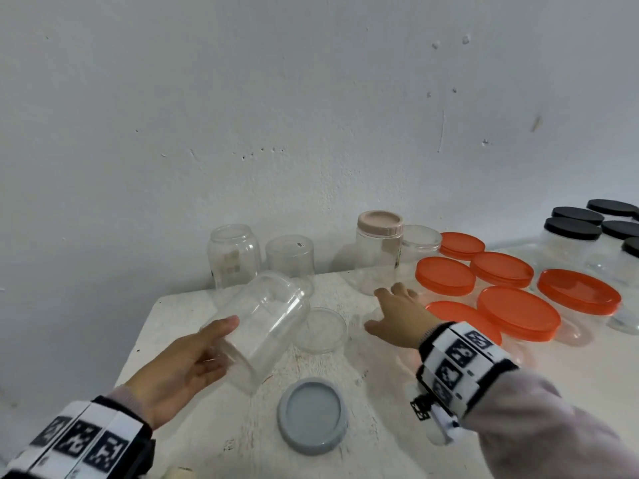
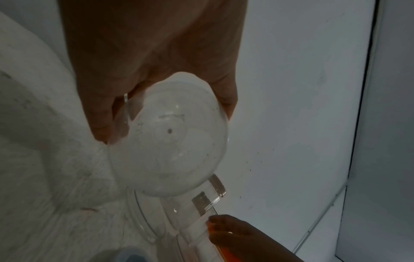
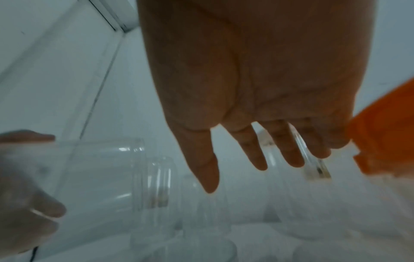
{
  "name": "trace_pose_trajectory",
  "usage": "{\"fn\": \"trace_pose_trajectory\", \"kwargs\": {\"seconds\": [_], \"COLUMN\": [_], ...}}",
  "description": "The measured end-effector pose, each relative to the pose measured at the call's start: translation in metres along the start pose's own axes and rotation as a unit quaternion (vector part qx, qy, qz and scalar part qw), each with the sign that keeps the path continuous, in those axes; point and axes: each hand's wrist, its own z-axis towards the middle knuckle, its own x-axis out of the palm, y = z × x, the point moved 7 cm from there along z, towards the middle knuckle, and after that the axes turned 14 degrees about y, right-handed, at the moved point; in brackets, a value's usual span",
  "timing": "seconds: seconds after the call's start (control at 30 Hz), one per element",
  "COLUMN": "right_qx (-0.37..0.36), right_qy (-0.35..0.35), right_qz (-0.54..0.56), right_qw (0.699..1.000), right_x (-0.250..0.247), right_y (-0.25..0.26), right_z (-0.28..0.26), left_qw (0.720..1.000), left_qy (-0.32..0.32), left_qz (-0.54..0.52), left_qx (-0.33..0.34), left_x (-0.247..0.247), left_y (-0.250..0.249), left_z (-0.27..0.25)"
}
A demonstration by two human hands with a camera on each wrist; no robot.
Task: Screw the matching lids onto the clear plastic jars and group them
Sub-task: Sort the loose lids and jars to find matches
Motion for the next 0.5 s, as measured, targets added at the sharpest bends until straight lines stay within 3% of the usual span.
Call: {"fn": "trace_pose_trajectory", "kwargs": {"seconds": [0.23,0.4,0.5], "right_qx": [0.142,0.109,0.090], "right_qy": [0.052,0.074,0.092], "right_qz": [0.050,-0.024,0.017], "right_qw": [0.987,0.991,0.992], "right_x": [0.015,0.022,0.026], "right_y": [-0.012,-0.018,-0.019], "right_z": [0.048,0.061,0.068], "left_qw": [0.998,0.997,0.996], "left_qy": [0.015,0.016,0.018], "left_qz": [0.016,0.018,0.027], "left_qx": [-0.058,-0.079,-0.081], "left_x": [0.014,0.015,0.014], "left_y": [0.012,0.016,0.017], "left_z": [0.004,0.006,0.007]}}
